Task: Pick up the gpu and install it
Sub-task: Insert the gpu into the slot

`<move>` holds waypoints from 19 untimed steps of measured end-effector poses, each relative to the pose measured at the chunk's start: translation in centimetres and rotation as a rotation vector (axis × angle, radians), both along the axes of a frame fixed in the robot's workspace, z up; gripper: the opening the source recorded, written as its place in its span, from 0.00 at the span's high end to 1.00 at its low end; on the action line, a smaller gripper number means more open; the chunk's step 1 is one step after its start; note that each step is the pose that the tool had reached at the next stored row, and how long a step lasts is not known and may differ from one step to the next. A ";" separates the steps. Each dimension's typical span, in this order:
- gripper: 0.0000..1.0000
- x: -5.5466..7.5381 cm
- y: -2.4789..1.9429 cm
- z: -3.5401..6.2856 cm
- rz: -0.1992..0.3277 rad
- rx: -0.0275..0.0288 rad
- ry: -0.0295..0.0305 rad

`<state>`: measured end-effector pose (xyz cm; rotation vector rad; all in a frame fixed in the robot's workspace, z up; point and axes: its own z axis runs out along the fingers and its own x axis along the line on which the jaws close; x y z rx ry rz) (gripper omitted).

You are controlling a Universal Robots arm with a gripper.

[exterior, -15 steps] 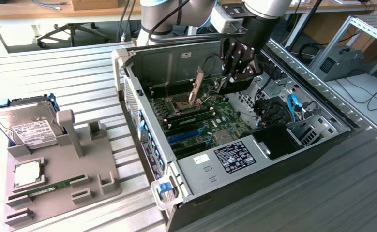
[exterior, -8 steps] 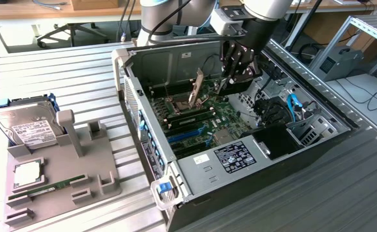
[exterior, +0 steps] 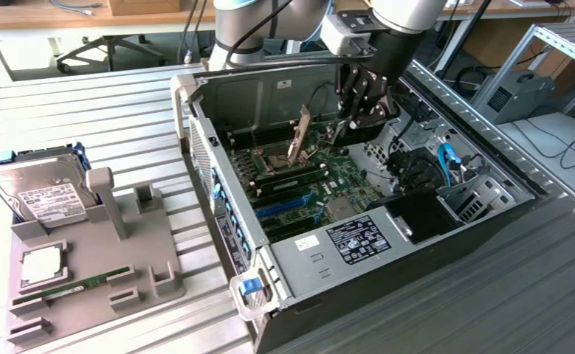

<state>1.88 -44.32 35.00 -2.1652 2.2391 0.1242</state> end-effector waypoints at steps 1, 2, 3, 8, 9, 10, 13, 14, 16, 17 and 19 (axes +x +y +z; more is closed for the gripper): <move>0.73 0.0 -0.01 -0.02 0.000 0.0000 0.0000; 0.73 0.0 -0.01 -0.03 0.000 0.0000 0.0000; 0.73 0.0 -0.02 -0.05 0.000 0.0000 0.0000; 0.73 0.0 -0.05 -0.14 0.000 0.0000 0.0000; 0.73 0.0 -0.06 -0.15 0.000 0.0000 0.0000; 0.73 0.0 -0.07 -0.18 0.000 0.0000 0.0000; 0.73 0.0 -0.09 -0.24 0.000 0.0000 0.0000; 0.73 0.0 -0.10 -0.25 0.000 0.0000 0.0000; 0.73 0.0 -0.11 -0.28 0.000 -0.0001 0.0000; 0.73 0.0 -0.12 -0.30 0.000 0.0000 0.0000; 0.73 0.0 -0.14 -0.34 0.000 0.0000 0.0000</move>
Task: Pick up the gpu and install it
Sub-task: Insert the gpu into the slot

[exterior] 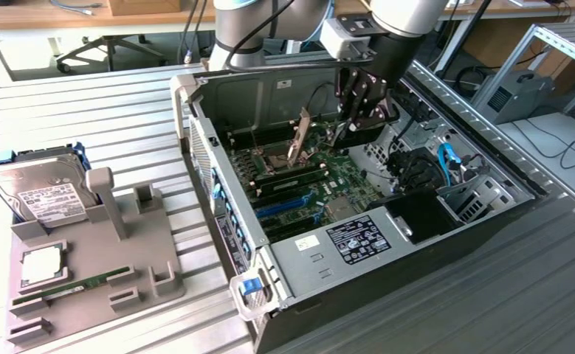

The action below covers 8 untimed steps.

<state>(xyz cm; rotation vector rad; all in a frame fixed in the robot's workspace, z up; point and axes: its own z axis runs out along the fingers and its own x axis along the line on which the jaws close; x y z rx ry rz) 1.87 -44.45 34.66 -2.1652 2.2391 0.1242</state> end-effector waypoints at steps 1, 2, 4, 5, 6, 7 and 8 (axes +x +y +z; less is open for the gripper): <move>0.73 0.0 -0.01 -0.02 0.000 0.0000 0.0000; 0.73 0.0 -0.01 -0.03 0.000 0.0000 0.0000; 0.73 0.0 -0.03 -0.06 0.000 0.0000 0.0000; 0.73 0.0 -0.03 -0.08 0.000 0.0000 0.0000; 0.73 0.0 -0.04 -0.09 0.000 0.0000 0.0000; 0.73 0.0 -0.04 -0.11 0.000 0.0000 0.0000; 0.73 0.0 -0.05 -0.13 0.000 0.0000 0.0000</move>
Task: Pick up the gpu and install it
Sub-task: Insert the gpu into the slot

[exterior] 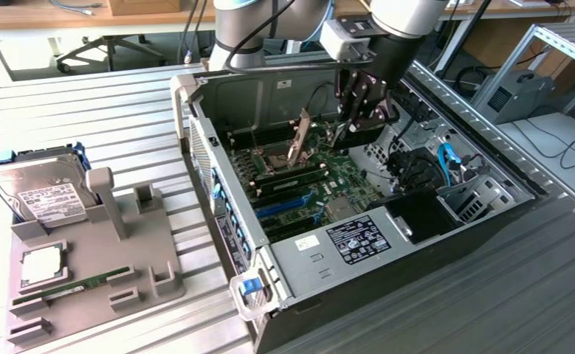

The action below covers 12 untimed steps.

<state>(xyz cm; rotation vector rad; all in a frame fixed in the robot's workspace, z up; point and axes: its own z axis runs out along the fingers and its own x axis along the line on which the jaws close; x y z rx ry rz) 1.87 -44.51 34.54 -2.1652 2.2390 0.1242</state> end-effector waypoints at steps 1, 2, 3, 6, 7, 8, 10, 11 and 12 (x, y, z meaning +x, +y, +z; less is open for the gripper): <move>0.73 0.0 -0.01 -0.01 0.000 0.0000 0.0000; 0.73 0.0 -0.01 -0.03 0.000 0.0000 0.0000; 0.73 0.0 -0.02 -0.05 0.000 0.0000 0.0000; 0.73 0.0 -0.04 -0.10 0.000 0.0000 0.0000; 0.73 0.0 -0.07 -0.17 0.000 0.0000 0.0000; 0.73 0.0 -0.09 -0.24 0.000 0.0000 0.0000; 0.73 0.0 -0.10 -0.27 0.000 0.0000 0.0000; 0.73 0.0 -0.11 -0.29 0.000 0.0000 0.0000; 0.73 0.0 -0.11 -0.31 0.000 0.0000 0.0000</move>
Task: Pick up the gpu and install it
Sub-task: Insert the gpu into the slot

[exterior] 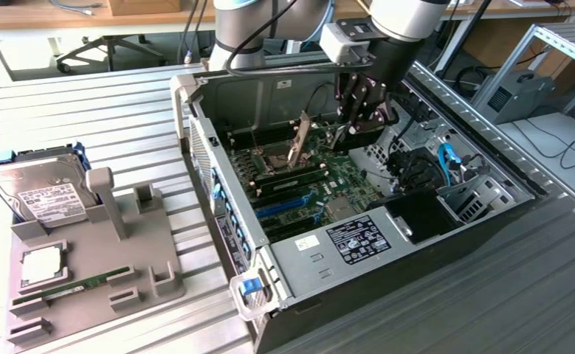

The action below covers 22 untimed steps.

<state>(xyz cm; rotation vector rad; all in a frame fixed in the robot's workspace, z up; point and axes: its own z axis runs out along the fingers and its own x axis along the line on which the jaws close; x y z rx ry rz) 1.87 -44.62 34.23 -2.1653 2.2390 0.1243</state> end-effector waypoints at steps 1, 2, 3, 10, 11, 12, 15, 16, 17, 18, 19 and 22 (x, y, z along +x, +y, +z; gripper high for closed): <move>0.73 0.0 -0.01 -0.02 0.000 0.0000 0.0000; 0.73 0.0 -0.01 -0.04 0.000 0.0000 0.0000; 0.73 0.0 -0.06 -0.17 0.000 0.0000 0.0000; 0.73 0.0 -0.14 -0.41 0.000 0.0000 0.0000; 0.73 0.0 -0.15 -0.43 0.000 0.0000 0.0000; 0.73 0.0 -0.17 -0.50 0.000 0.0000 0.0000; 0.73 0.0 -0.19 -0.60 0.000 -0.0001 0.0000; 0.73 0.0 -0.19 -0.63 0.000 0.0000 0.0000; 0.73 0.0 -0.19 -0.64 0.000 0.0000 0.0000; 0.73 0.0 -0.19 -0.66 0.000 -0.0001 0.0000; 0.73 0.0 -0.20 -0.67 0.000 0.0000 0.0000; 0.73 0.0 -0.20 -0.72 0.000 0.0000 0.0000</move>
